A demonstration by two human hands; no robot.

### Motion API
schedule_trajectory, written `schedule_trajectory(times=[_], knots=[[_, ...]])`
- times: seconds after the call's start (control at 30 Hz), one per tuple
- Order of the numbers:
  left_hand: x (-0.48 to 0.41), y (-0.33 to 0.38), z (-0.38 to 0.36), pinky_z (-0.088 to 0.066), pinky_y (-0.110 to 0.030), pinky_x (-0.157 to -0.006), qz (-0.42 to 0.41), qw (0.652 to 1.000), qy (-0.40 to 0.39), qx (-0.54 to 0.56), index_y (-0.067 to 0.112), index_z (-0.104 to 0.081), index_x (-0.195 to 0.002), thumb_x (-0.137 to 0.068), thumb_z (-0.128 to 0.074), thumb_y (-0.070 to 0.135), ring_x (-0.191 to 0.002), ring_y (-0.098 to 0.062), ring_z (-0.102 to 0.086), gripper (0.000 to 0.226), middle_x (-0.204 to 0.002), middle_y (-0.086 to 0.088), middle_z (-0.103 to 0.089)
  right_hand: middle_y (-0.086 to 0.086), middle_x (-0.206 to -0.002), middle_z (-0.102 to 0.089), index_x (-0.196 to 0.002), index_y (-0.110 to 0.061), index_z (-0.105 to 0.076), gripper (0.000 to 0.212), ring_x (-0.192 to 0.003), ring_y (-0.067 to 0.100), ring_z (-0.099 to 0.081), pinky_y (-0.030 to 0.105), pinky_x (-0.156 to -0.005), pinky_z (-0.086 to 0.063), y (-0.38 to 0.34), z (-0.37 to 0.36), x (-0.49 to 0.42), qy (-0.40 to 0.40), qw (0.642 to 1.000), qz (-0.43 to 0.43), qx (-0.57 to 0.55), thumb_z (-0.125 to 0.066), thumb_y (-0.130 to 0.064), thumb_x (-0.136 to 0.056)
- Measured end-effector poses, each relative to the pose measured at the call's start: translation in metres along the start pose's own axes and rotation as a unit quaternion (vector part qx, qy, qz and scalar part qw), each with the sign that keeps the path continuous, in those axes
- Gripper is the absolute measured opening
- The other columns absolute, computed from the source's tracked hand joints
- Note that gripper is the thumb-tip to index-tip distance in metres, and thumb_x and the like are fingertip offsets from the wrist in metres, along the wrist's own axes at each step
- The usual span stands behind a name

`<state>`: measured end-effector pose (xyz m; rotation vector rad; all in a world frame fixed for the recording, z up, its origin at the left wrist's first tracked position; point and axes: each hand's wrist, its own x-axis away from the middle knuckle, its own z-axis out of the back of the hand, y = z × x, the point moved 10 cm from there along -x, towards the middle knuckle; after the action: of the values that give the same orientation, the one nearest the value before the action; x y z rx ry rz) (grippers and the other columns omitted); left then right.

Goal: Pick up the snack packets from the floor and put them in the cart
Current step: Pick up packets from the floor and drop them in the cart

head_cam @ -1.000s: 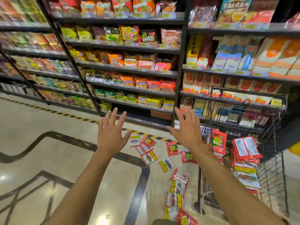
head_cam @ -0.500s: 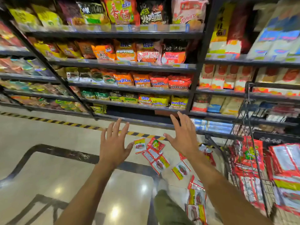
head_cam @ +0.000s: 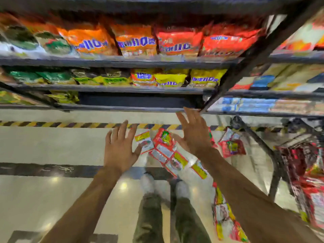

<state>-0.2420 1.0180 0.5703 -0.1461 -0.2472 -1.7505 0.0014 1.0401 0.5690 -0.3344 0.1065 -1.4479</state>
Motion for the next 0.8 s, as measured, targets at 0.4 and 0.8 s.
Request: schedule_trajectory(times=[0.4,0.8], knots=[[-0.121,-0.073,-0.374,-0.039,-0.057,-0.11,0.011,0.998,-0.05,0.032,0.022,-0.044,-0.153,-0.087,-0.066,0.051,-0.138,-0.044,-0.046,0.075,-0.156,-0.018,-0.045,0.015,-0.159,-0.04,-0.153,-0.018,-0.044,0.083,-0.144,0.042,-0.039,0.058,-0.111,-0.041,0.095,-0.354,-0.086,-0.116,0.993,-0.027,0.025,-0.059,-0.061,-0.084],[-0.153,-0.172,-0.668,-0.046,-0.05,-0.108,0.427,0.838,-0.099,0.324,0.012,-0.043,-0.143,-0.083,-0.08,0.054,-0.133,-0.039,-0.05,0.083,-0.143,-0.016,-0.048,0.016,-0.151,-0.039,-0.157,-0.014,-0.031,0.1,-0.141,0.038,-0.04,0.053,-0.11,-0.044,0.158,-0.647,-0.148,-0.274,0.951,-0.145,-0.011,-0.079,-0.059,-0.081]])
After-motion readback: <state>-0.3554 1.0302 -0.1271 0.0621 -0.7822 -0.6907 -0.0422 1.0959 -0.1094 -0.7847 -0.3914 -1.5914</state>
